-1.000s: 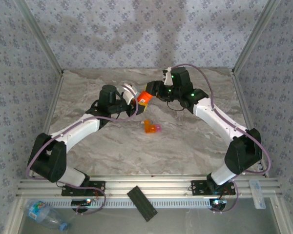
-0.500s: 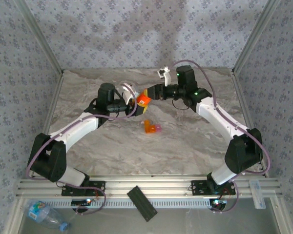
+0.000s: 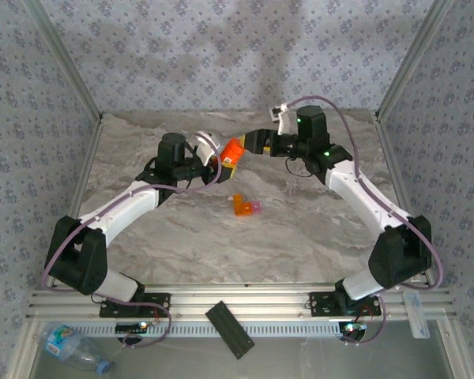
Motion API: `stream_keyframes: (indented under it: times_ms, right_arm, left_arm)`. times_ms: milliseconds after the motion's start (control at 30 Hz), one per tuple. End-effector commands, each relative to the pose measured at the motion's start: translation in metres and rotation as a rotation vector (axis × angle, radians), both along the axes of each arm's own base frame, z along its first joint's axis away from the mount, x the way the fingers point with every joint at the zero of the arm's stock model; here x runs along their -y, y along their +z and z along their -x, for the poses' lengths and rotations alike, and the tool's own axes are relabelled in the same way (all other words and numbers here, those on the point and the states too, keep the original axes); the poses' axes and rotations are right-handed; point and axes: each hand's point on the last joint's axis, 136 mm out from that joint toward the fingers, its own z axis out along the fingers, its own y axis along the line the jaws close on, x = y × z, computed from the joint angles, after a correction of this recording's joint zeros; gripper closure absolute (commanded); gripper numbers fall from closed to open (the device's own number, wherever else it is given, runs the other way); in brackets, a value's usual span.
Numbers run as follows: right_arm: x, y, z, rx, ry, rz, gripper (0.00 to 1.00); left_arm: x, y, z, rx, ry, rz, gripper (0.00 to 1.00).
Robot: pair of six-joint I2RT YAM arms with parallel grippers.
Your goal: Sort the pills into containers
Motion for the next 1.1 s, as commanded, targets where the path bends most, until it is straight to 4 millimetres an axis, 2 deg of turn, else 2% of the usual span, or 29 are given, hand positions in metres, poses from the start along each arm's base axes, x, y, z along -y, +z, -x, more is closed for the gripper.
stream_keyframes:
  times_ms: [0,133,200,367,667,833,1000,1067]
  right_arm:
    - [0.019,0.0,-0.006,-0.168,-0.219,-0.074,0.18]
    - [0.008,0.004,-0.007,-0.189,-0.249,-0.095,0.11]
    - [0.001,0.004,-0.008,-0.194,-0.25,-0.082,0.11]
    - [-0.016,-0.014,-0.012,-0.24,-0.259,-0.047,0.12]
    - [-0.044,-0.023,-0.011,-0.252,-0.208,-0.054,0.22]
    - [-0.046,-0.026,-0.01,-0.25,-0.203,-0.056,0.37]
    - [-0.044,-0.026,-0.01,-0.239,-0.204,-0.053,0.37]
    - [-0.043,-0.025,-0.011,-0.232,-0.205,-0.052,0.41]
  left_arm:
    - [-0.007,0.014,-0.01,0.146,0.08,-0.049,1.0]
    - [-0.008,0.012,-0.013,0.168,0.109,-0.053,1.0]
    - [-0.007,0.012,-0.012,0.168,0.108,-0.047,1.0]
    - [-0.003,0.013,-0.011,0.167,0.101,-0.042,1.0]
    - [0.0,0.015,-0.008,0.166,0.093,-0.04,1.0]
    - [0.0,0.014,-0.007,0.162,0.09,-0.04,1.0]
    - [0.001,0.014,-0.007,0.16,0.085,-0.036,1.0]
    - [0.001,0.014,-0.006,0.162,0.084,-0.035,1.0]
